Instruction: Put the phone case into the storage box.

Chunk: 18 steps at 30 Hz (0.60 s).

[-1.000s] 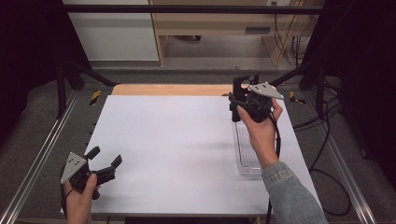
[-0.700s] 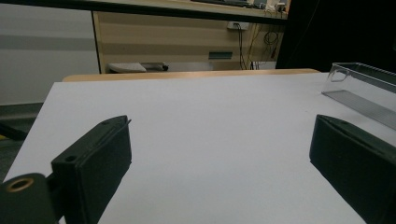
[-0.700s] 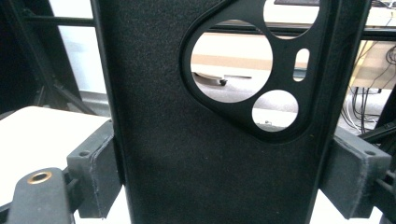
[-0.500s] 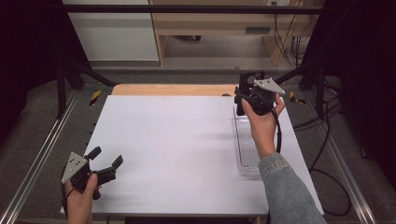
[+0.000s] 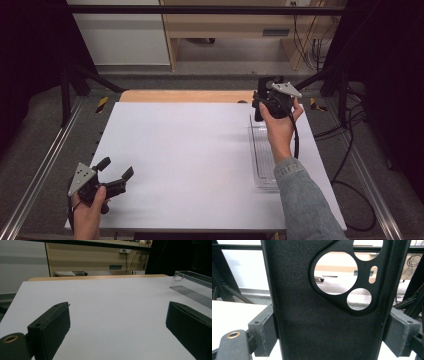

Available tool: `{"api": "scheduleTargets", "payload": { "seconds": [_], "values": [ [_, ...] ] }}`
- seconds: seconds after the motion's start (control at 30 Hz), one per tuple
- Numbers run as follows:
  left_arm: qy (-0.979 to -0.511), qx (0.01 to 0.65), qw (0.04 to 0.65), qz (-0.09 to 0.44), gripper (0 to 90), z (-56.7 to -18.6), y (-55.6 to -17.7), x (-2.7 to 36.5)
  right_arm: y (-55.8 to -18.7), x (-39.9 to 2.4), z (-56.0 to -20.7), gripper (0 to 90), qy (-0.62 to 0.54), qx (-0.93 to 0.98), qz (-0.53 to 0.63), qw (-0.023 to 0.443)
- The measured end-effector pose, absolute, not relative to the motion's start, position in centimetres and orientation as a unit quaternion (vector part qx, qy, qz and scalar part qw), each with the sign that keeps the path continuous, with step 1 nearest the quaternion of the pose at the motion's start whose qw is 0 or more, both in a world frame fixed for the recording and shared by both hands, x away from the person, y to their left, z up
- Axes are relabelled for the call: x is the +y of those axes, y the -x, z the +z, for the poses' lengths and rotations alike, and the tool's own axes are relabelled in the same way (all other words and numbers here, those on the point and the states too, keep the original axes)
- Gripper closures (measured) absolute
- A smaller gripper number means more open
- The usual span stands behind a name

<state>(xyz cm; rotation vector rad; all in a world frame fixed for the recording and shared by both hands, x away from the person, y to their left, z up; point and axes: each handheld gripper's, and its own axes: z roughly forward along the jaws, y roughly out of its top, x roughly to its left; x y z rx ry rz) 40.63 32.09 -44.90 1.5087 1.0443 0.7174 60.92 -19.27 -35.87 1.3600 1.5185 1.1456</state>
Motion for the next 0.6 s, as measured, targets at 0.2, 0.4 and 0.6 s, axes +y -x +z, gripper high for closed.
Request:
{"api": "scheduleTargets", "payload": {
  "seconds": [0.2, 0.4, 0.6],
  "values": [
    [-0.643, 0.438, 0.552, 0.299, 5.7, -45.0, -40.8, 31.9, -61.6, -19.6, -36.6, 14.3, -0.544, 0.595, 0.448, 0.387],
    [-0.646, 0.436, 0.551, 0.298, 5.7, -45.0, -40.8, 31.8, -62.1, -20.0, -37.1, 14.3, -0.549, 0.594, 0.445, 0.386],
    [-0.647, 0.435, 0.551, 0.297, 5.7, -45.0, -40.8, 31.7, -62.3, -20.2, -37.5, 14.3, -0.554, 0.591, 0.443, 0.383]
  ]
}}
